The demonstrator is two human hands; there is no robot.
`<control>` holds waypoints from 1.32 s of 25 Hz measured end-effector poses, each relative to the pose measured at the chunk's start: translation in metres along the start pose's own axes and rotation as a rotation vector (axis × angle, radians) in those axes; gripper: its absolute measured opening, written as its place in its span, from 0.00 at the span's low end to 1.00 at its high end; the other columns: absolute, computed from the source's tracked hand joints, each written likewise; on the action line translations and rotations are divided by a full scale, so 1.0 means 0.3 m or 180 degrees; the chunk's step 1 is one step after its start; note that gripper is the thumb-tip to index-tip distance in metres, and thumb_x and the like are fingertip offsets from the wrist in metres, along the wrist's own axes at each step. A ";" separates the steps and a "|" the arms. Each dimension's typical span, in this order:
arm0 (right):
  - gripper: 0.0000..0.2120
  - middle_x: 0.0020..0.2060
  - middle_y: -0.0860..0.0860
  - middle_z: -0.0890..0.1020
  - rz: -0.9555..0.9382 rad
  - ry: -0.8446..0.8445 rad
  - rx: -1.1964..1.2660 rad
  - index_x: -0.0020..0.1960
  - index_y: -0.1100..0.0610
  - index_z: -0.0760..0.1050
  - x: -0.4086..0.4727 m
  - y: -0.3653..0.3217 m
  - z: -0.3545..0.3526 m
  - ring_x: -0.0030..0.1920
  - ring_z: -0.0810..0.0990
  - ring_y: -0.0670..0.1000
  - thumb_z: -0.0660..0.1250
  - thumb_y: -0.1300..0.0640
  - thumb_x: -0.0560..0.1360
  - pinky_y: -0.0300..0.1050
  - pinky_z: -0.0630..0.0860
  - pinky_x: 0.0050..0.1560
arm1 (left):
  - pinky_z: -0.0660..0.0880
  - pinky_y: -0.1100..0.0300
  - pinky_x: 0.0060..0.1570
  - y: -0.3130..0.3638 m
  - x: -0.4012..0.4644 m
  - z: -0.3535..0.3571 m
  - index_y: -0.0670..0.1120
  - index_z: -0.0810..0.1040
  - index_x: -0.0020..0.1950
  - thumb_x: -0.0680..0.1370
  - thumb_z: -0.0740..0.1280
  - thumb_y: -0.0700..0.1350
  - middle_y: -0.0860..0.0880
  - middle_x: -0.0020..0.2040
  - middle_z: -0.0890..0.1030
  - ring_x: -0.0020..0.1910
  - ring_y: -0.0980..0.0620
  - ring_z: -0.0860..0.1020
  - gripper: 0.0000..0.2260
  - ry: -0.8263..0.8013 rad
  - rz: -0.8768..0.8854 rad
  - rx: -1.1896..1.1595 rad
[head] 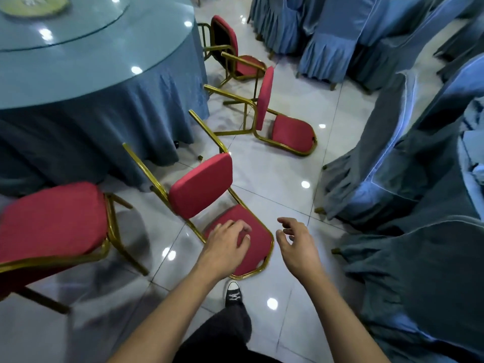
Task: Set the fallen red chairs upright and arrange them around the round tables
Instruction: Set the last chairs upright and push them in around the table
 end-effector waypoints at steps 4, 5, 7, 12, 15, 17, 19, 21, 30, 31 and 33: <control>0.13 0.57 0.44 0.76 0.0015 0.0008 -0.0162 0.64 0.45 0.74 0.165 0.067 -0.133 0.58 0.76 0.43 0.63 0.53 0.81 0.45 0.74 0.61 | 0.71 0.45 0.60 0.086 0.182 0.087 0.54 0.76 0.58 0.77 0.55 0.55 0.53 0.54 0.79 0.56 0.47 0.75 0.15 -0.0127 -0.0187 -0.0007; 0.12 0.57 0.45 0.77 0.0004 -0.0013 -0.0187 0.64 0.45 0.74 0.220 0.084 -0.153 0.58 0.76 0.43 0.63 0.53 0.81 0.45 0.75 0.61 | 0.71 0.45 0.60 0.097 0.225 0.103 0.54 0.76 0.58 0.77 0.54 0.56 0.53 0.53 0.79 0.56 0.47 0.76 0.16 -0.0111 -0.0267 -0.0033; 0.12 0.57 0.45 0.77 0.0024 -0.0144 -0.0225 0.64 0.45 0.74 0.300 0.117 -0.169 0.58 0.77 0.44 0.63 0.52 0.81 0.46 0.75 0.60 | 0.71 0.46 0.59 0.102 0.271 0.125 0.54 0.77 0.57 0.77 0.55 0.54 0.53 0.53 0.79 0.55 0.46 0.75 0.15 0.0008 -0.0440 -0.0104; 0.12 0.56 0.46 0.77 -0.0081 -0.0728 -0.0264 0.62 0.46 0.75 0.547 0.258 -0.119 0.56 0.78 0.44 0.64 0.54 0.79 0.52 0.76 0.62 | 0.71 0.49 0.60 0.009 0.359 0.261 0.53 0.77 0.59 0.81 0.61 0.48 0.53 0.54 0.78 0.56 0.49 0.73 0.08 0.0401 -0.1070 -0.0335; 0.12 0.55 0.46 0.77 -0.0154 -0.1212 -0.0476 0.62 0.45 0.75 0.717 0.416 -0.030 0.56 0.78 0.45 0.64 0.54 0.79 0.53 0.76 0.62 | 0.72 0.53 0.60 -0.092 0.403 0.423 0.53 0.76 0.60 0.81 0.61 0.48 0.54 0.56 0.77 0.56 0.52 0.73 0.09 0.0728 -0.1549 -0.0516; 0.13 0.55 0.46 0.77 -0.0218 -0.1475 -0.0676 0.62 0.44 0.74 0.834 0.558 0.056 0.56 0.78 0.45 0.64 0.54 0.79 0.51 0.76 0.62 | 0.70 0.57 0.60 -0.189 0.423 0.570 0.54 0.75 0.62 0.81 0.62 0.46 0.56 0.59 0.75 0.58 0.54 0.72 0.11 0.0988 -0.1863 -0.0674; 0.13 0.56 0.46 0.78 -0.0204 -0.1612 -0.0814 0.63 0.43 0.74 0.961 0.735 0.166 0.56 0.78 0.43 0.63 0.54 0.80 0.49 0.76 0.61 | 0.68 0.61 0.58 -0.321 0.453 0.757 0.54 0.73 0.65 0.81 0.62 0.45 0.57 0.61 0.73 0.60 0.57 0.71 0.13 0.1139 -0.2205 -0.0838; 0.13 0.56 0.46 0.78 -0.0152 -0.1667 -0.0869 0.63 0.43 0.74 1.084 0.947 0.317 0.56 0.79 0.44 0.63 0.54 0.80 0.49 0.76 0.60 | 0.66 0.62 0.58 -0.490 0.492 0.985 0.55 0.71 0.67 0.81 0.62 0.45 0.57 0.63 0.71 0.63 0.58 0.70 0.15 0.1196 -0.2479 -0.0920; 0.25 0.64 0.53 0.75 0.0321 -0.1439 -0.0757 0.74 0.47 0.65 1.509 1.933 1.076 0.59 0.76 0.52 0.67 0.50 0.79 0.50 0.73 0.57 | 0.70 0.48 0.69 -1.442 0.677 1.916 0.58 0.59 0.78 0.81 0.62 0.46 0.43 0.73 0.64 0.67 0.41 0.72 0.27 0.1410 -0.3406 -0.1141; 0.27 0.66 0.55 0.74 0.0428 -0.1396 -0.0778 0.75 0.48 0.64 1.534 2.015 1.118 0.61 0.76 0.53 0.67 0.49 0.79 0.50 0.73 0.60 | 0.69 0.48 0.69 -1.530 0.677 1.981 0.61 0.56 0.79 0.81 0.62 0.47 0.42 0.74 0.62 0.67 0.39 0.72 0.29 0.1397 -0.3550 -0.1211; 0.28 0.68 0.57 0.74 0.0573 -0.1447 -0.0819 0.77 0.51 0.62 1.558 2.138 1.187 0.64 0.75 0.55 0.66 0.47 0.80 0.50 0.71 0.61 | 0.68 0.47 0.71 -1.661 0.675 2.082 0.67 0.50 0.79 0.80 0.64 0.50 0.40 0.75 0.61 0.69 0.37 0.71 0.32 0.1321 -0.3755 -0.1399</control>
Point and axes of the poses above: each hand's wrist, its own x-axis towards the middle knuckle, its own z-axis out of the palm, y = z × x, the point moved 6 cm from there along x, towards the middle knuckle
